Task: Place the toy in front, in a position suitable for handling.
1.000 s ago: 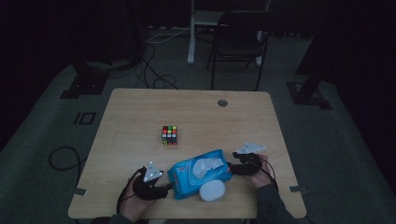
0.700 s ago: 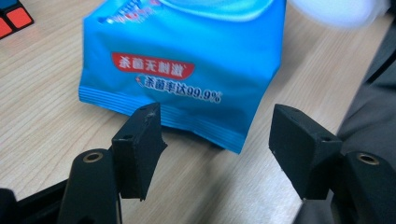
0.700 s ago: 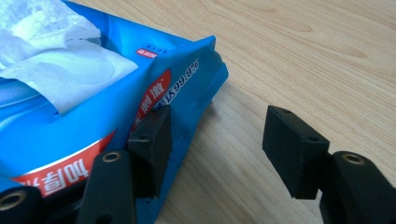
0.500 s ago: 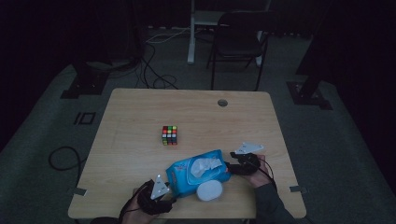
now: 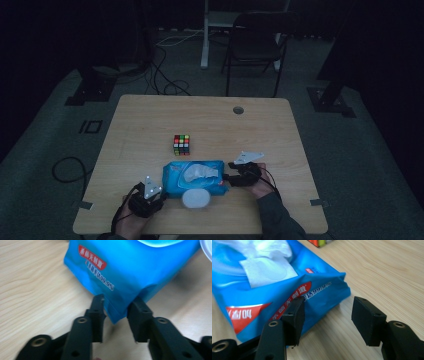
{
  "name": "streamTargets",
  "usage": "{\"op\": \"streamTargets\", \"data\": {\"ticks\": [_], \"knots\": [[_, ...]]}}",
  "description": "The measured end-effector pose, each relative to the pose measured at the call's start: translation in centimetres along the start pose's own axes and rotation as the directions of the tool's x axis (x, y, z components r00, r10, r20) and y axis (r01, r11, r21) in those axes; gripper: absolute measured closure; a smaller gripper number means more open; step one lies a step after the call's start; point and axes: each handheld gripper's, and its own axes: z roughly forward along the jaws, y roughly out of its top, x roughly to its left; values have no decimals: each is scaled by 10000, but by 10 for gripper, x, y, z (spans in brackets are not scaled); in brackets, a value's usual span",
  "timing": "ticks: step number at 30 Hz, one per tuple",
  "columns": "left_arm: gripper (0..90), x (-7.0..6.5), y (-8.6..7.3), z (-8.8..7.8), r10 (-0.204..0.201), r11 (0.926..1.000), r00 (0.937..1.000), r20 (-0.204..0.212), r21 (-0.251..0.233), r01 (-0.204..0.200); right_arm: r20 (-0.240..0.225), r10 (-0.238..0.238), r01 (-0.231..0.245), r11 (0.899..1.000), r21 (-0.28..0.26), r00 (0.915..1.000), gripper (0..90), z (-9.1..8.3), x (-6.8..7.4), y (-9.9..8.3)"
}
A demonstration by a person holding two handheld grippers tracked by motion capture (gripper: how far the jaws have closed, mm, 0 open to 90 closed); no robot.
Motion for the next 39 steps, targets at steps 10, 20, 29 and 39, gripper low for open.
{"op": "streamTargets", "data": {"ticks": [10, 20, 29, 39], "knots": [[900, 37, -4, 2, -406, 9992, 9954, -873, -2, 407, -535, -757, 758, 9971, -12, 9957, 413, 22, 21, 23], [898, 70, -5, 5, -837, 9965, 9889, -1229, -125, 828, -302, -734, 718, 9960, -526, 9968, 394, 18, 15, 38], [878, 105, 5, 19, -1119, 9936, 9814, -1558, -33, 1127, -283, -826, 804, 9942, -719, 9962, 354, 37, 5, 55], [847, 140, 23, 42, -1555, 9876, 9713, -1800, -78, 1567, -178, -810, 788, 9917, -1013, 9966, 299, 60, -6, 79]]}}
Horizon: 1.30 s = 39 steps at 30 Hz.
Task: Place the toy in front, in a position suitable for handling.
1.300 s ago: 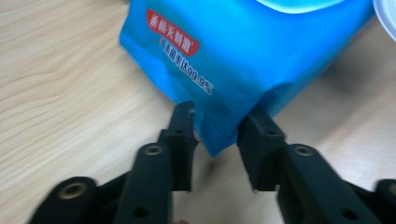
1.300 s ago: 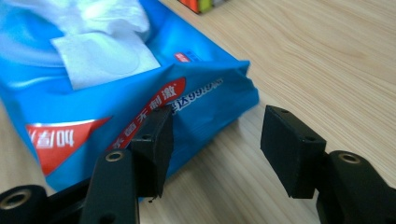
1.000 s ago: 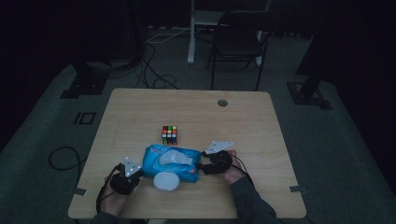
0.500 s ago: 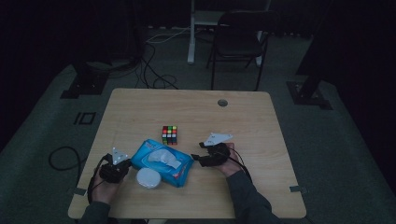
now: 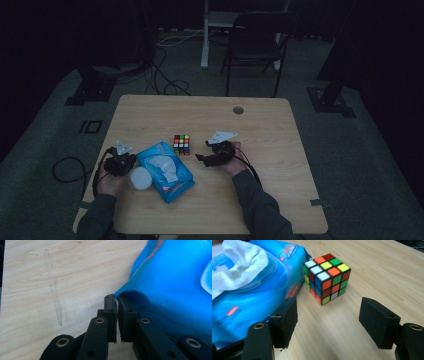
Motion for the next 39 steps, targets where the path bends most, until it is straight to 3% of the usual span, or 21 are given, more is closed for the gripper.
{"op": "streamTargets", "data": {"ticks": [3, 4, 5, 8, 15, 23, 25, 32, 34, 39], "knots": [[782, 9, 1, 0, -594, 9981, 9981, -133, -172, 591, 135, -51, 52, 9999, -110, 9999, 280, 7, -4, 6], [755, 9, 1, 0, -594, 9981, 9981, -133, -172, 591, 135, -51, 52, 9999, -110, 9999, 280, 7, -4, 6], [755, 12, -1, -7, -895, 9950, 9958, -182, -470, 885, 98, -69, 70, 9998, -172, 9999, 279, 10, -6, 8], [728, 13, -7, -19, -1297, 9877, 9915, -34, -880, 1289, -82, -257, 256, 9996, -128, 9996, 256, 20, -8, 15], [676, 4, -24, -35, -915, 9920, 9958, -20, -877, 910, -195, -406, 404, 9992, -66, 9990, 226, 38, -10, 28], [644, -6, -34, -41, -1157, 9887, 9930, 236, -933, 1175, -597, -276, 277, 9996, 4, 9978, 176, 56, -18, 35], [644, -8, -35, -44, -1250, 9872, 9921, 94, -992, 1253, -709, -388, 391, 9992, 26, 9967, 171, 60, -18, 37], [632, -9, -45, -59, -1740, 9741, 9847, 82, -1452, 1734, -914, -721, 743, 9970, 207, 9932, 160, 72, -20, 50], [629, -10, -46, -62, -1747, 9727, 9846, 61, -1538, 1736, -984, -1019, 1054, 9939, 309, 9899, 157, 75, -18, 54], [619, -20, -47, -72, -1523, 9751, 9882, -191, -1662, 1470, -1229, -1195, 1295, 9886, 765, 9852, 165, 89, -17, 55]]}}
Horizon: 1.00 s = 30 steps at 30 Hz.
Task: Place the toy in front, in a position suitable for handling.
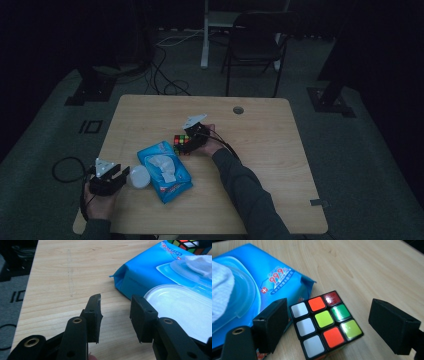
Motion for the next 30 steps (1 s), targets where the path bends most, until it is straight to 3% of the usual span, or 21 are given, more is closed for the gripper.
{"op": "streamTargets", "data": {"ticks": [6, 11, 14, 17, 20, 23, 30], "knots": [[613, -5, -2, -21, 44, 9996, 10000, -24, -268, -45, 0, -101, 101, 9987, 499, 9999, 223, 12, 2, -7], [613, -22, -4, -35, 430, 9982, 9989, 192, -438, -421, 345, -739, 701, 9923, 1018, 9967, 300, 16, 9, -8], [612, -35, -2, -43, 868, 9950, 9954, 404, -521, -847, 412, -543, 503, 9944, 932, 9977, 319, 14, 10, -8], [608, -48, 2, -49, 1086, 9919, 9911, 776, -741, -1029, 510, -249, 212, 9972, 720, 9984, 336, 11, 10, -9], [594, -63, 5, -50, 1418, 9873, 9830, 1165, -882, -1320, 691, 46, -83, 9985, 534, 9976, 339, 4, 10, -12], [588, -78, 8, -45, 1702, 9834, 9711, 1675, -911, -1567, 934, 85, -130, 9988, 473, 9956, 340, -4, 10, -16], [580, -110, 7, -31, 2409, 9700, 9439, 2258, -895, -2261, 1498, 477, -559, 9971, 509, 9876, 340, -25, 9, -27]]}}
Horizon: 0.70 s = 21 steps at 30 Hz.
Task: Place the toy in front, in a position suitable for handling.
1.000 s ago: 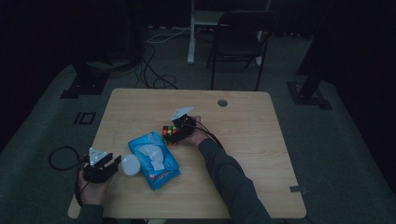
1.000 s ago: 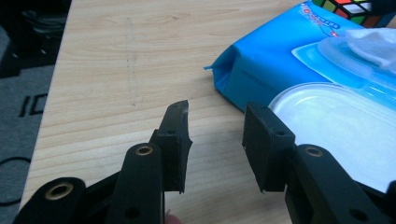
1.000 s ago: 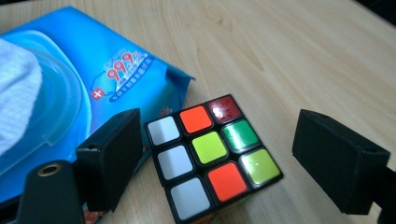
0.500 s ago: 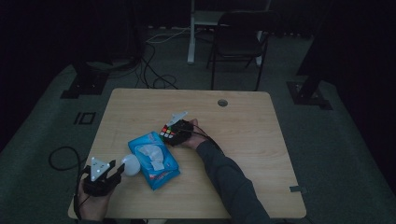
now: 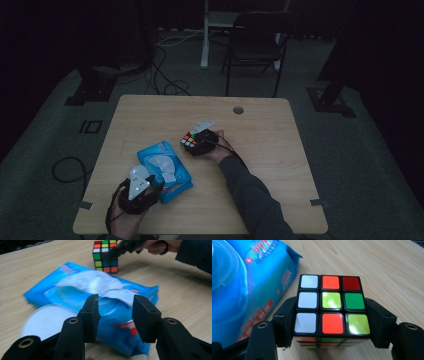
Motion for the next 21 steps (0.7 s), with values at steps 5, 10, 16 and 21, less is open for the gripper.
{"op": "streamTargets", "data": {"ticks": [5, 10, 16, 21], "knots": [[589, -13, -5, 9, 410, 9990, 9990, 196, 185, -414, 496, 493, -494, 9988, 6, 9975, 340, -20, -8, -13], [658, -15, -8, 10, 551, 9980, 9985, -58, 323, -549, 1167, 789, -795, 9968, 2, 9900, 340, -44, -17, -28], [675, -17, -10, 14, 862, 9946, 9956, -362, 612, -839, 1642, 1108, -1099, 9938, -146, 9802, 340, -66, -23, -45], [674, -13, -12, 17, 942, 9928, 9946, -434, 786, -906, 1743, 1146, -1141, 9934, -129, 9780, 340, -75, -23, -53]]}}
